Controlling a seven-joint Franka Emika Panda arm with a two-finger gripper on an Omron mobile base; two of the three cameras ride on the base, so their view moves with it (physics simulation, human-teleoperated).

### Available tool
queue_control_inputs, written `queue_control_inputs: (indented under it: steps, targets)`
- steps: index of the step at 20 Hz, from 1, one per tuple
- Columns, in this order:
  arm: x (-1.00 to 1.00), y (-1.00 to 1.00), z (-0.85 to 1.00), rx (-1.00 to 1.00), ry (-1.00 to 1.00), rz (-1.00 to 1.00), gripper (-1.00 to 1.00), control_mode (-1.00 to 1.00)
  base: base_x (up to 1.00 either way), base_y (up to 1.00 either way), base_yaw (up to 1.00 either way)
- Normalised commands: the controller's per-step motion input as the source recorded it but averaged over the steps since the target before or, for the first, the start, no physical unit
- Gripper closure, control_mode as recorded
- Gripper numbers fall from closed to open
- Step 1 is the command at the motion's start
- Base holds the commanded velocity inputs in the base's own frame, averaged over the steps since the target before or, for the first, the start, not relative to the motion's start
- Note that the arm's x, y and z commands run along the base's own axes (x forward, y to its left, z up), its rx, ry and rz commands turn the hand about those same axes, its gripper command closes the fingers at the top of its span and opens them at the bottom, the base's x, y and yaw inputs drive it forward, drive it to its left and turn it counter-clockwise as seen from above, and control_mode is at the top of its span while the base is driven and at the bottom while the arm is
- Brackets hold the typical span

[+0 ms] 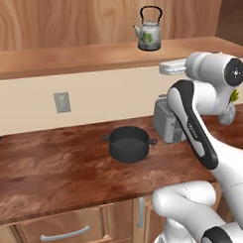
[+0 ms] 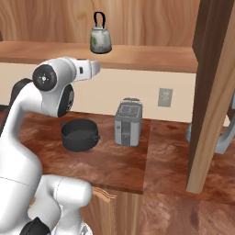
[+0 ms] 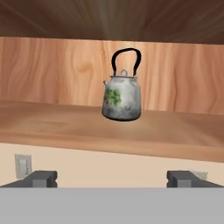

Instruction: Pick the kettle from the cabinet and place it on a stove burner. Then pick the pot from the counter and place it on another stove burner. Finally, turn both burners on.

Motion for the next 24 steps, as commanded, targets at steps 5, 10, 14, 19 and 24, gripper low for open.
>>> queue_control_inputs:
  steps: [5, 10, 14, 19, 24]
  targets:
    - [0.0, 0.0, 0.06, -0.01, -0.12, 0.0, -1.0, -1.0, 0.0, 0.0, 0.0]
    - [0.0, 0.0, 0.0, 0.0, -0.02, 0.0, -1.0, -1.0, 0.0, 0.0, 0.0]
    - [0.0, 0.0, 0.0, 0.0, -0.04, 0.0, -1.0, -1.0, 0.0, 0.0, 0.0]
    - [0.0, 0.0, 0.01, -0.01, -0.06, 0.0, -1.0, -1.0, 0.0, 0.0, 0.0]
    - [0.08, 0.01, 0.08, -0.03, 0.0, 0.0, -1.0, -1.0, 0.0, 0.0, 0.0]
